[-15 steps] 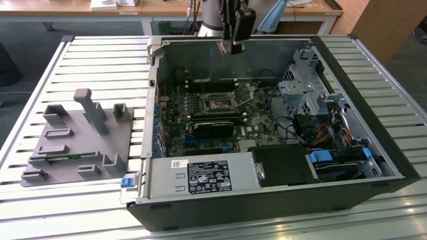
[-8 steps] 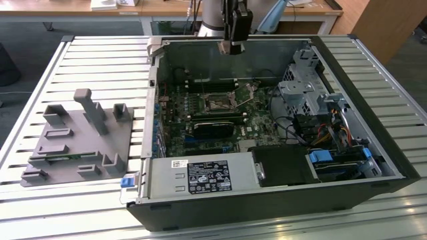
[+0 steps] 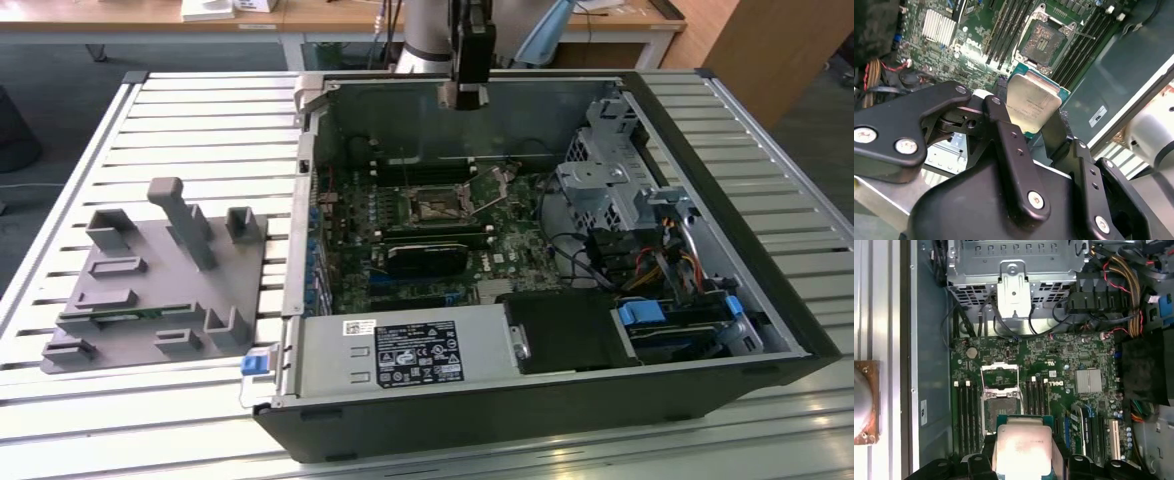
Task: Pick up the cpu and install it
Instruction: 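Place the cpu into insertion slot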
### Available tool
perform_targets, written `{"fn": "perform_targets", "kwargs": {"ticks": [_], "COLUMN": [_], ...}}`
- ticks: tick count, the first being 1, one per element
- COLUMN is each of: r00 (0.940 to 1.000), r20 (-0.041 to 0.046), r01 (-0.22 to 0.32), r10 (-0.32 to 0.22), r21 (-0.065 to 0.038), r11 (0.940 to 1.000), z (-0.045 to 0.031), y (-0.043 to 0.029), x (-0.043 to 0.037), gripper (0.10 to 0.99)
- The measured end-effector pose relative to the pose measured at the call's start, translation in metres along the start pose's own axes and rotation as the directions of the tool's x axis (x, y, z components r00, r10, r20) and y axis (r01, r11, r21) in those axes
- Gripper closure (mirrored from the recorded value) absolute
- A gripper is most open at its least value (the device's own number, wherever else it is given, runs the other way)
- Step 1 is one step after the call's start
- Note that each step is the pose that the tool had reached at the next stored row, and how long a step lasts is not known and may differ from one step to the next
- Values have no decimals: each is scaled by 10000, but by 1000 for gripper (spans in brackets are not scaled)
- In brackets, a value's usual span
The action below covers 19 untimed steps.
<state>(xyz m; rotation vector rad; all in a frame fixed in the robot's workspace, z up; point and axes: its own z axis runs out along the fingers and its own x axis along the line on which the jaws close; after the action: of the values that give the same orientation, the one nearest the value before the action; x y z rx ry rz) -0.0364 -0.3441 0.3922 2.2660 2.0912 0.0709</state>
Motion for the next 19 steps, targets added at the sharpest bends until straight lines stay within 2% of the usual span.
{"fn": "perform_targets", "kwargs": {"ticks": [5, 8, 19], "r00": [9969, 9943, 9939], "r20": [59, 78, 90], "r01": [-788, -1067, -1098], "r10": [788, 1067, 1098], "r21": [2, 2, 45], "r11": [9969, 9943, 9939], "z": [5, 9, 150], "y": [-1, -3, -15], "x": [1, 5, 11], "gripper": [561, 561, 561]}}
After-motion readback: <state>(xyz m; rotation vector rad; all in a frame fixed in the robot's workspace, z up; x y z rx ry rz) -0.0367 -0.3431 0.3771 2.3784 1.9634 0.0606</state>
